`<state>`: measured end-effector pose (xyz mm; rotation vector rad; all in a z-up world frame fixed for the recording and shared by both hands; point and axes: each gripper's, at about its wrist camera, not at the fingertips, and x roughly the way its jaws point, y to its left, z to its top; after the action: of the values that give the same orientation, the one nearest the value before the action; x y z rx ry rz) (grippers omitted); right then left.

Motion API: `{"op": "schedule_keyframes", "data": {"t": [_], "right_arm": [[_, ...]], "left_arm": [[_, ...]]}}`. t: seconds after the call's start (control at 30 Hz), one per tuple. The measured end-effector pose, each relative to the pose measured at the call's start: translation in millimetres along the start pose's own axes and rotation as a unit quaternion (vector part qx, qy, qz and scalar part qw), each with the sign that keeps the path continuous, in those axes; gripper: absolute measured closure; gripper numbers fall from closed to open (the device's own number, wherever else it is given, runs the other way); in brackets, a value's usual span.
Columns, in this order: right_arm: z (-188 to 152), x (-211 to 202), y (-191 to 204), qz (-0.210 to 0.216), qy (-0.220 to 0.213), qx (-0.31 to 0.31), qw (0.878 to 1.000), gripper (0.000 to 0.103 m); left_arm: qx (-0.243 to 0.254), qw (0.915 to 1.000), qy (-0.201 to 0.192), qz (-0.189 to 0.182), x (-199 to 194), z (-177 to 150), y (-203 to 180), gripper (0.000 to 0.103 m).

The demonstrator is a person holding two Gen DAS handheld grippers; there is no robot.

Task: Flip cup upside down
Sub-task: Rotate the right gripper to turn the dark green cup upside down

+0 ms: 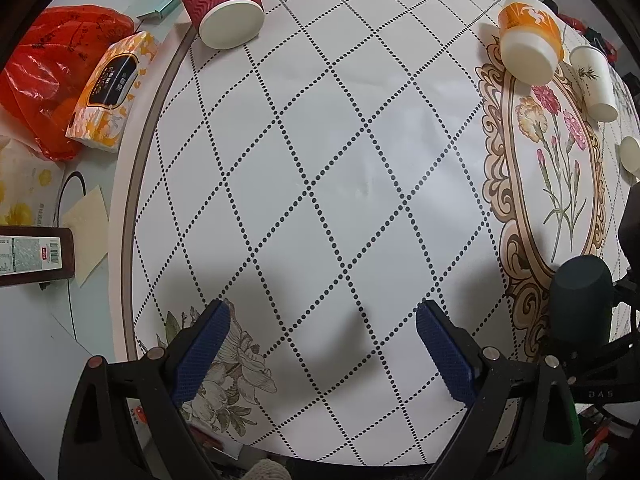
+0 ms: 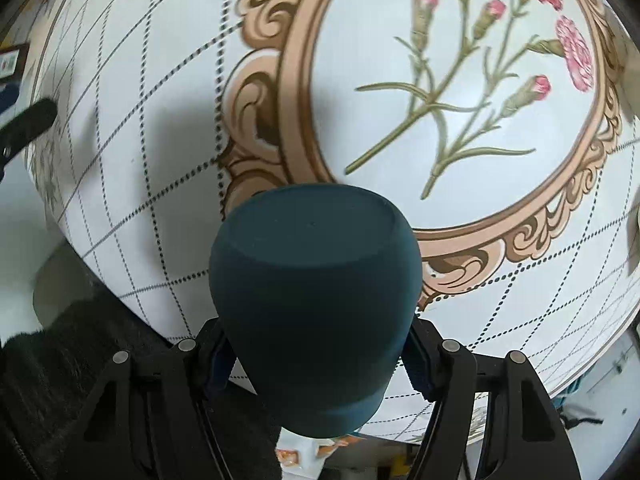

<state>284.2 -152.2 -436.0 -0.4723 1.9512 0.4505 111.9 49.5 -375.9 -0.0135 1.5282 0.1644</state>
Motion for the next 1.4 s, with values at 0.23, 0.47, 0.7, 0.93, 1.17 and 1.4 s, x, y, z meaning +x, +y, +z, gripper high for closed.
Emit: {"op": "schedule_keyframes", "data": {"t": [0.23, 0.47, 0.7, 0.93, 1.17, 1.4], "right_arm": [[9, -1, -40, 0.013, 0.010, 0.018, 1.000, 0.027], [22, -8, -71, 0.001, -0.006, 0.021, 1.000, 0.017], [23, -21, -61, -0.005, -0.017, 0.028, 0.999, 0.032], [0, -18, -45, 0.000, -0.064, 0.029, 0.998, 0.033], [-40, -56, -24, 0.010, -0.159, 0.067, 0.985, 0.033], [-58, -119, -70, 0.010, -0.297, 0.133, 0.945, 0.033]], "left_arm": [[-0.001, 1.0000, 0.004, -0.004, 1, -3, -3, 0.008], [-0.002, 0.9998, 0.011, -0.015, 9, -9, -8, 0.008], [-0.001, 0.9996, 0.017, -0.021, 15, -7, -7, 0.008], [0.003, 0.9995, 0.021, -0.025, 21, -6, -14, 0.008], [0.007, 0.9993, 0.023, -0.030, 19, -3, -18, 0.008], [0.010, 0.9992, 0.024, -0.031, 13, 6, -21, 0.008]]}}
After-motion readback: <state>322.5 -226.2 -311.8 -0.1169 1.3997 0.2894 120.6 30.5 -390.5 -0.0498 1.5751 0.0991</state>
